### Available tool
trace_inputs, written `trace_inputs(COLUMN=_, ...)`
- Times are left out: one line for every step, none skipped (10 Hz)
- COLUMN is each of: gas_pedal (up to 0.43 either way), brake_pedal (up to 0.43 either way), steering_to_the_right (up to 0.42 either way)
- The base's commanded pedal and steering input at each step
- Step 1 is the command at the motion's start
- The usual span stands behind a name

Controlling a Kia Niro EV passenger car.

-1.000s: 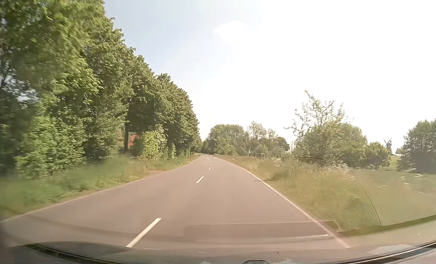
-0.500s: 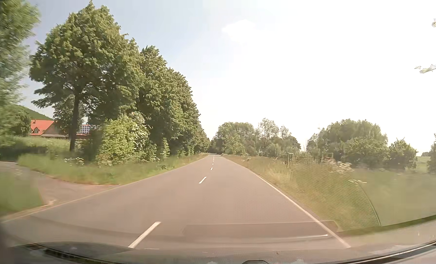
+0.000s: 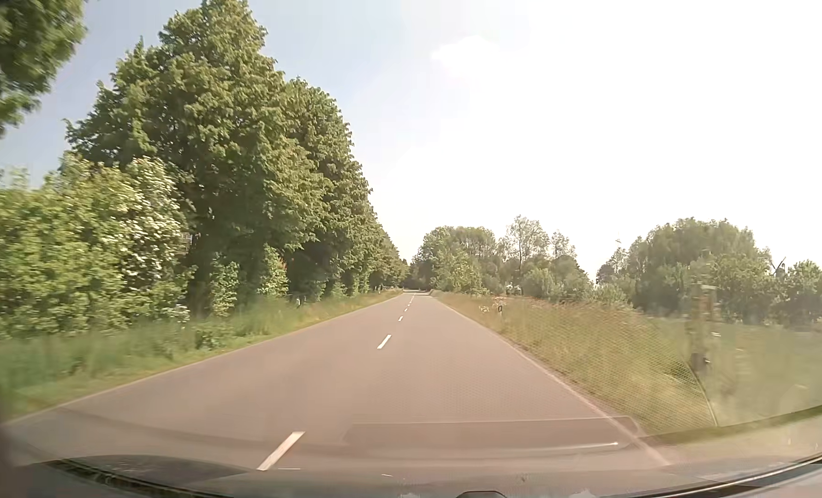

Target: Follow the waypoints while adhering to traffic rules and regulations

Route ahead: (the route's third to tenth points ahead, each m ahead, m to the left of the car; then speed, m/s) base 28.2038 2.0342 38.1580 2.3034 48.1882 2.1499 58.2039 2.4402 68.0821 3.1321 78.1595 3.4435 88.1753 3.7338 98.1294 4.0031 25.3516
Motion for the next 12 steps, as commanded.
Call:
trace_inputs(gas_pedal=0.358, brake_pedal=0.000, steering_to_the_right=-0.009)
trace_inputs(gas_pedal=0.358, brake_pedal=0.000, steering_to_the_right=-0.007)
trace_inputs(gas_pedal=0.358, brake_pedal=0.000, steering_to_the_right=-0.006)
trace_inputs(gas_pedal=0.358, brake_pedal=0.000, steering_to_the_right=-0.005)
trace_inputs(gas_pedal=0.358, brake_pedal=0.000, steering_to_the_right=-0.005)
trace_inputs(gas_pedal=0.358, brake_pedal=0.000, steering_to_the_right=-0.005)
trace_inputs(gas_pedal=0.358, brake_pedal=0.000, steering_to_the_right=-0.005)
trace_inputs(gas_pedal=0.358, brake_pedal=0.000, steering_to_the_right=-0.005)
trace_inputs(gas_pedal=0.358, brake_pedal=0.000, steering_to_the_right=-0.005)
trace_inputs(gas_pedal=0.358, brake_pedal=0.000, steering_to_the_right=-0.005)
trace_inputs(gas_pedal=0.358, brake_pedal=0.000, steering_to_the_right=-0.005)
trace_inputs(gas_pedal=0.358, brake_pedal=0.000, steering_to_the_right=-0.004)
